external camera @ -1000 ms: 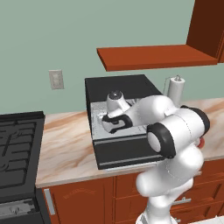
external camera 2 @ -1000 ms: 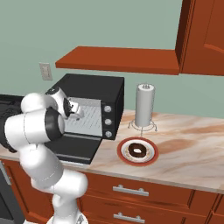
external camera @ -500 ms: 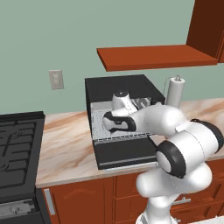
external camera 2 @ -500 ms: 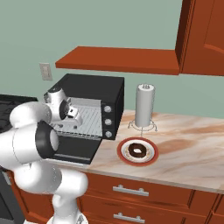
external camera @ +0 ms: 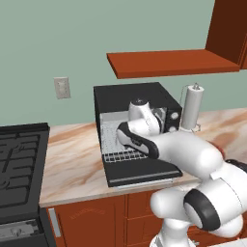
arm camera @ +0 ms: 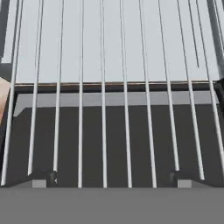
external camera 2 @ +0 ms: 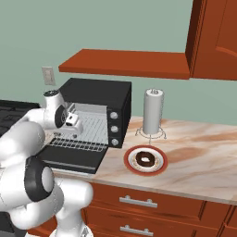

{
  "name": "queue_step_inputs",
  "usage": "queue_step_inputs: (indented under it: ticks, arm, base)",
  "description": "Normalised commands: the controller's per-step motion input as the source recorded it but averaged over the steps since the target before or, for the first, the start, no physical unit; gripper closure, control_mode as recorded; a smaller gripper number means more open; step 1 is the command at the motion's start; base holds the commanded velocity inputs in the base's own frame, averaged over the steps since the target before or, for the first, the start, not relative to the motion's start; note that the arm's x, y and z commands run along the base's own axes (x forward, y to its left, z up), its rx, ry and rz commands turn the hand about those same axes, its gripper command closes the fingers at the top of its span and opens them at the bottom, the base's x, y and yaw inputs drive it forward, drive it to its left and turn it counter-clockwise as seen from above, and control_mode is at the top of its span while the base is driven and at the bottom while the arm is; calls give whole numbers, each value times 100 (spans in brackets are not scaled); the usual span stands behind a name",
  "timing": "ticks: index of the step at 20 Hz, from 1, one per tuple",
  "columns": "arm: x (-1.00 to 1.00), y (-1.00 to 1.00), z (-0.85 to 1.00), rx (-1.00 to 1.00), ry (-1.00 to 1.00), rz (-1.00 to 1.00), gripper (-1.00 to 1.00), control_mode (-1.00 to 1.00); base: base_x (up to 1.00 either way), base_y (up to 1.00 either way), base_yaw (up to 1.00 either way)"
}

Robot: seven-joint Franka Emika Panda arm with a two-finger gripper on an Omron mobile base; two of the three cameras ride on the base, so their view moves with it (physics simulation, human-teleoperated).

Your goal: Pick up the bagel from the plate, place it on the toaster oven rack, close the door, and set the timer.

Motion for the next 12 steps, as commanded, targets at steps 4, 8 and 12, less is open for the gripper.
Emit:
queue_step_inputs:
  ticks: [4,8,12]
  arm:
    - [0,-34,99,0,-3,0,-100,-100]
    - [0,-87,37,0,12,0,-100,-100]
    - [-2,-100,1,0,20,0,-100,-100]
  base:
    - [0,0,0]
    - [0,0,0]
    - [0,0,0]
